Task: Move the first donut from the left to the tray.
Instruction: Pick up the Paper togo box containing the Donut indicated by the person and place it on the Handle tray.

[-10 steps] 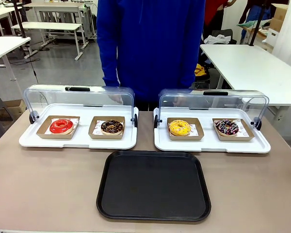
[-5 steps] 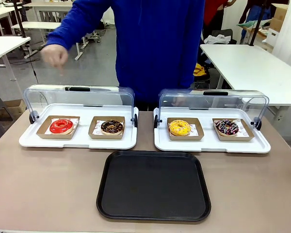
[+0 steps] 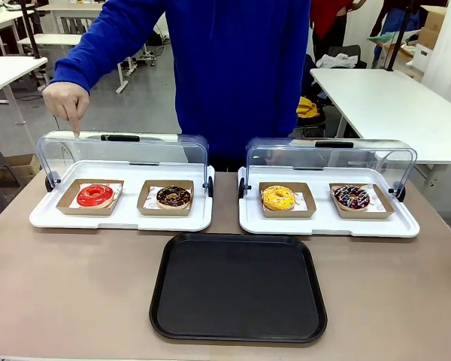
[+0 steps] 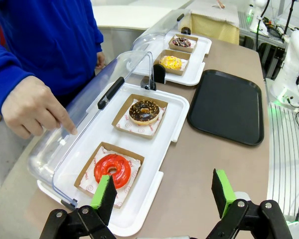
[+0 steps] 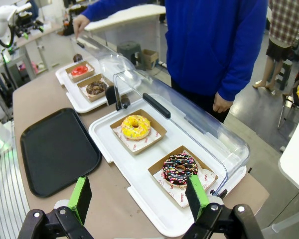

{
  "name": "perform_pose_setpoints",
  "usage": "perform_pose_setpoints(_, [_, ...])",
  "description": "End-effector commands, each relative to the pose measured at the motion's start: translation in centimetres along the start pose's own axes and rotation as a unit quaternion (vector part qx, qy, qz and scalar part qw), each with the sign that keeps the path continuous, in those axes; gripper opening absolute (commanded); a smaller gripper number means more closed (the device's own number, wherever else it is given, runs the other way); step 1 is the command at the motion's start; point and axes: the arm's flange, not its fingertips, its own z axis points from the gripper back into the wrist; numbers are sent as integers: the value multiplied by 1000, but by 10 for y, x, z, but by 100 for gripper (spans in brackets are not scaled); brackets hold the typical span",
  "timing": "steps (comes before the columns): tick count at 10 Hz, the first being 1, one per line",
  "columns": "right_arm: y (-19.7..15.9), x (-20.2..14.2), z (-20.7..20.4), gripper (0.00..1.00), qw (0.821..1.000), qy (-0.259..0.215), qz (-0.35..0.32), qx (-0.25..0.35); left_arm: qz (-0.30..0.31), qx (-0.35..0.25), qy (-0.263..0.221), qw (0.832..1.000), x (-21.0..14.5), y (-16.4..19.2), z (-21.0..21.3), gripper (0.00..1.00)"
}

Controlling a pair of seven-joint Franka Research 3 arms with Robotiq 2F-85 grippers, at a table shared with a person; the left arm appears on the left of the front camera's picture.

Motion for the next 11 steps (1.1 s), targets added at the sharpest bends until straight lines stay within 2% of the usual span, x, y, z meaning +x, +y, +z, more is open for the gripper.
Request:
perform_pose_setpoints(1, [-4,2,-1,100,1000,-15,13,-1,-11,-2,-12,1000,0,1,1,100])
perform_pose_setpoints(11, [-4,2,-1,100,1000,-15,13,-1,-11,-2,-12,1000,0,1,1,100])
